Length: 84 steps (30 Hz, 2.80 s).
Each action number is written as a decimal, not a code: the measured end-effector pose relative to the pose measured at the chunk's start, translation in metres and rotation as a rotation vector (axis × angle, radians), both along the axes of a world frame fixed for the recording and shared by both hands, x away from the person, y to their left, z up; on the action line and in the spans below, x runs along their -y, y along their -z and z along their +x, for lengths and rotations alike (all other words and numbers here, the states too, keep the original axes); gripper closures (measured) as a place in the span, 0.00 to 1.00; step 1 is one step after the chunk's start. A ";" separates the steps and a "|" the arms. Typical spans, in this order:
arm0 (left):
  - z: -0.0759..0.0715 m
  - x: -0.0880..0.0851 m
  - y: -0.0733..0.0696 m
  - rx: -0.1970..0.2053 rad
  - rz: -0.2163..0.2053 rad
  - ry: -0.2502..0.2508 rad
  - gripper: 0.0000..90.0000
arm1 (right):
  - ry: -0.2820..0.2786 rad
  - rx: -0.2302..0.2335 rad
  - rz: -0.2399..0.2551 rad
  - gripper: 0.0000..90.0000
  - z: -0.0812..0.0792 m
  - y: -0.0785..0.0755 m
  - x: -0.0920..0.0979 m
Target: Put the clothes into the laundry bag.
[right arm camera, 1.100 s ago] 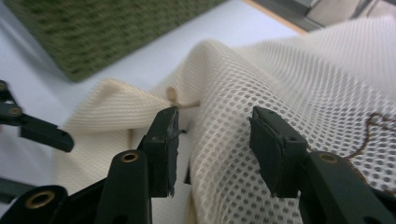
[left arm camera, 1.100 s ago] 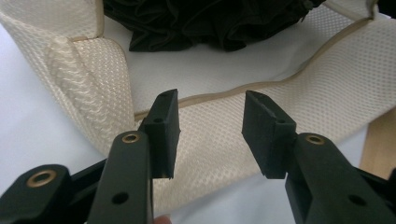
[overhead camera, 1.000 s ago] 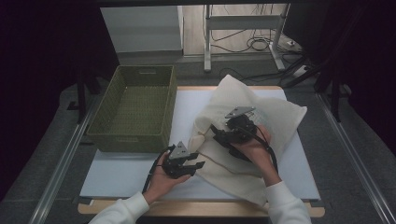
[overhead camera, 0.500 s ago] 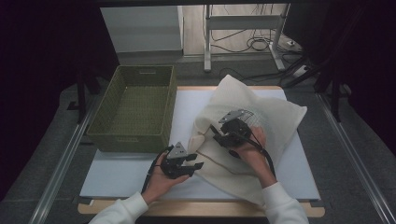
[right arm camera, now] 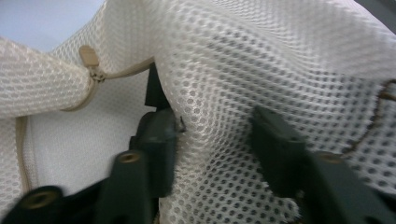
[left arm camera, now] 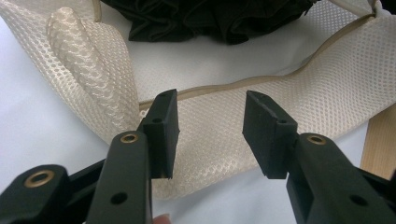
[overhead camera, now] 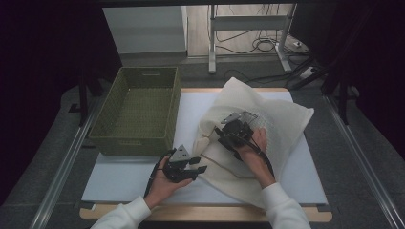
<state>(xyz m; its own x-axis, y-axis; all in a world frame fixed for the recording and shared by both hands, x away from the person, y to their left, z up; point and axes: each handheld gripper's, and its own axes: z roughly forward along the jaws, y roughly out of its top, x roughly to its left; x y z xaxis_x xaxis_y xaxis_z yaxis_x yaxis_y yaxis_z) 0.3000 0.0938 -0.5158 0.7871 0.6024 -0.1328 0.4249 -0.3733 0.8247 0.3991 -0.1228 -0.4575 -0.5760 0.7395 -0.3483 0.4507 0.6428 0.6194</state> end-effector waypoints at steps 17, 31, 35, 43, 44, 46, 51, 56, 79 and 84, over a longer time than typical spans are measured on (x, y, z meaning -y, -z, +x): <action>-0.001 -0.007 -0.002 0.003 -0.024 -0.006 0.61 | -0.227 -0.134 0.287 0.96 -0.038 -0.046 0.021; -0.001 -0.014 -0.003 0.002 -0.032 -0.015 0.61 | -0.205 -0.236 0.164 0.87 -0.045 0.014 0.022; 0.000 -0.015 -0.003 0.006 -0.035 -0.019 0.60 | -0.213 -0.156 0.158 0.72 -0.051 0.009 0.022; -0.002 -0.012 -0.003 0.018 -0.019 -0.016 0.60 | -0.277 -0.052 0.235 0.64 -0.072 -0.022 0.018; -0.003 -0.011 -0.003 0.023 -0.014 -0.015 0.60 | -0.284 -0.052 0.244 0.64 -0.074 -0.024 0.018; -0.003 -0.008 -0.003 0.032 -0.006 -0.014 0.60 | -0.298 -0.049 0.260 0.64 -0.078 -0.030 0.020; 0.000 0.004 -0.005 0.060 0.031 -0.021 0.60 | -0.289 -0.048 0.239 0.61 -0.084 -0.029 0.027; 0.001 0.008 -0.005 0.079 0.050 -0.061 0.57 | -0.259 -0.064 0.246 0.61 -0.079 -0.023 0.039; 0.057 0.030 0.009 -0.017 0.182 -0.192 0.91 | -0.244 -0.070 0.253 0.61 -0.074 -0.022 0.045; 0.051 0.007 0.008 0.020 0.207 -0.271 0.91 | -0.238 -0.073 0.248 0.61 -0.073 -0.020 0.045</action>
